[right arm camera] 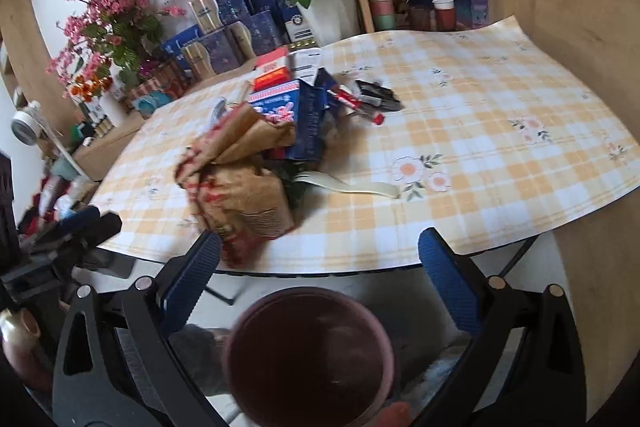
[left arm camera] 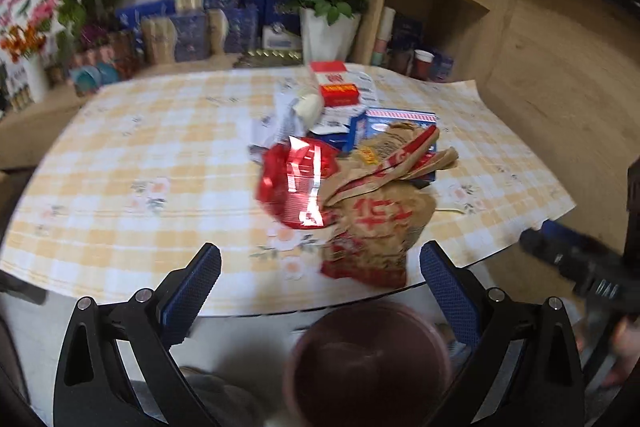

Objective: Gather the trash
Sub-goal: 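Grasp the brown paper snack bag with the left gripper, then carry the paper bag to the bin with the left gripper while the right gripper grasps the blue milk carton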

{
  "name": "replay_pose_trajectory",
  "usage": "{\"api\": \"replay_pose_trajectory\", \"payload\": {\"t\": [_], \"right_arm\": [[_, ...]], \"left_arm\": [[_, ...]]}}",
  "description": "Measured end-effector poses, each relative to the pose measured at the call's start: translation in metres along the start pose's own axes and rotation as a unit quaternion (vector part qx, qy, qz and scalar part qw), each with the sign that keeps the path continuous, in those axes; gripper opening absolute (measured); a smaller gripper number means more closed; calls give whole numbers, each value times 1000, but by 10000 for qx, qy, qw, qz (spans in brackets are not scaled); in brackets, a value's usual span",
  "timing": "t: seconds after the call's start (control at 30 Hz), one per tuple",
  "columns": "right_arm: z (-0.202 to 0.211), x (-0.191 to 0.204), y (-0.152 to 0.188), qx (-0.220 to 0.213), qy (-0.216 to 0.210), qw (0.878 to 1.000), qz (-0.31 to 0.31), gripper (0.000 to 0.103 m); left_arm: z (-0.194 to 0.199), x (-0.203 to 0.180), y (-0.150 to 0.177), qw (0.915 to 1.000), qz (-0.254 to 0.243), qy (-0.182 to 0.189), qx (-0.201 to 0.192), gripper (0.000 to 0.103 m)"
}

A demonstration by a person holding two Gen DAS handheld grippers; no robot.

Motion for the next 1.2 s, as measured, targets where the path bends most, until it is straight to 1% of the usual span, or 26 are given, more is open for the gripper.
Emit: {"api": "replay_pose_trajectory", "payload": {"t": [0.1,0.23,0.3,0.37,0.43,0.47,0.53,0.57,0.6,0.63,0.67,0.7,0.73,0.77,0.8,0.9,0.97,1.07,1.1,1.2], "right_arm": [[-11,-13,3,64,-57,9997,-243,97],[-25,-30,9,213,-23,9986,-492,97],[-30,-34,11,244,-22,9983,-521,97],[-33,-37,10,256,-6,9984,-511,97],[-35,-38,11,263,-4,9985,-481,97],[-36,-38,11,269,-9,9985,-468,97],[-38,-38,11,261,-32,9986,-448,97],[-38,-37,11,261,-48,9987,-446,97],[-39,-37,11,265,-61,9986,-446,97],[-40,-36,10,271,-76,9986,-443,97],[-40,-35,10,272,-88,9986,-440,97],[-40,-34,9,269,-102,9987,-428,97],[-40,-33,9,260,-106,9987,-414,97],[-39,-32,8,246,-113,9989,-393,97],[-39,-31,7,236,-117,9990,-375,97],[-40,-28,5,215,-106,9993,-287,97],[-41,-26,4,220,-65,9995,-199,97],[-41,-21,1,200,-33,9998,-64,97],[-42,-19,-1,196,-27,9998,-16,97],[-47,-7,-11,147,-10,9998,160,98]], "left_arm": [[-19,-3,-9,9999,137,95,3,98],[-47,-7,-19,9984,376,358,229,96],[-59,-6,-23,9968,546,479,322,91],[-72,-8,-24,9943,729,649,427,89],[-82,-12,-23,9921,796,820,523,81],[-87,-16,-21,9920,716,870,575,77],[-92,-22,-17,9936,470,822,623,76],[-93,-26,-17,9939,387,856,581,76],[-94,-26,-17,9935,387,895,581,74],[-95,-26,-17,9929,422,935,601,71],[-95,-26,-19,9922,470,988,598,62],[-93,-24,-20,9909,541,1095,558,56],[-89,-22,-23,9907,567,1130,503,55],[-86,-20,-26,9917,551,1080,430,52],[-78,-16,-30,9933,497,1004,280,51],[-60,-13,-39,9926,510,1100,20,50],[-43,-6,-46,9927,566,1056,-149,50],[-14,14,-54,9929,718,839,-441,50],[-2,27,-54,9929,807,702,-528,50],[17,55,-51,9920,1004,417,-647,50]]}}
Point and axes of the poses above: each gripper's, at about its wrist camera, not at the fingertips, and z roughly against the way its jaws point, x to its left, y to its underside, the point moved 10 cm from there along -z, roughly the way its jaws point, and after that the axes turned 4 degrees about -z, right-handed, at the moved point
